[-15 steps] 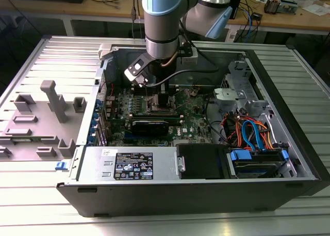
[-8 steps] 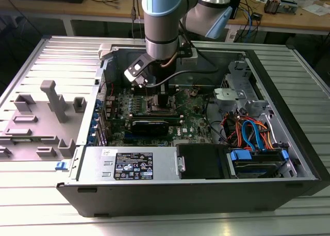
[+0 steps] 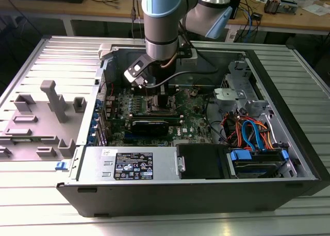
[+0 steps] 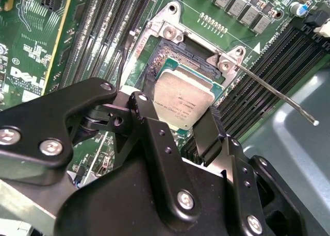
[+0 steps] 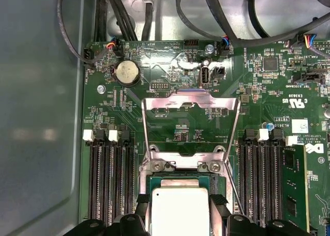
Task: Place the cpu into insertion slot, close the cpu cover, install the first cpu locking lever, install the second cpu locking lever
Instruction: 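Place the cpu into insertion slot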
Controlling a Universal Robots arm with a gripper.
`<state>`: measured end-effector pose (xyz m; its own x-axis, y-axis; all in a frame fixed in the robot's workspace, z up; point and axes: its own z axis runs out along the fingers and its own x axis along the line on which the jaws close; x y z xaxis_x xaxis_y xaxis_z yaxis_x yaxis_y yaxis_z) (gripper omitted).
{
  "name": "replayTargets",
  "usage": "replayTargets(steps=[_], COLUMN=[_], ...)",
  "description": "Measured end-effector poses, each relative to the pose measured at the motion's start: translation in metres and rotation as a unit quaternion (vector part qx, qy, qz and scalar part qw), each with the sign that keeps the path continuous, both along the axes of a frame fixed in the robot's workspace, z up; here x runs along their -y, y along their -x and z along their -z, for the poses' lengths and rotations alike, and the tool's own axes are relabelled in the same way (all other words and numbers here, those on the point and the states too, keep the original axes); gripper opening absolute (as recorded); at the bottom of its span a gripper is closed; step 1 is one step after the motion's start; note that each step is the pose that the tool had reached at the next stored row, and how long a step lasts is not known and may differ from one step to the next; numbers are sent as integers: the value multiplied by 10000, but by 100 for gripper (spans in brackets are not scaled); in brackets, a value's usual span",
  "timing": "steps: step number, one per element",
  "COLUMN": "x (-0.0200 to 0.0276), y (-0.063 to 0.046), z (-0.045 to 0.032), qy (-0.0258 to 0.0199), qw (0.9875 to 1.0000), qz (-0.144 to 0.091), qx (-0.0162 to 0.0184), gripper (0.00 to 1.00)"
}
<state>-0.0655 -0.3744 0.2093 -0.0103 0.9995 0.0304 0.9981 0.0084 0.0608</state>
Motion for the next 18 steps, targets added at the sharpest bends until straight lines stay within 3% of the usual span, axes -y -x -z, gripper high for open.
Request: replayTargets(steps=[18], x=[8], y=[8], z=[30], qy=[0], qw=[10000], qz=[0], qx=[0], gripper=[54])
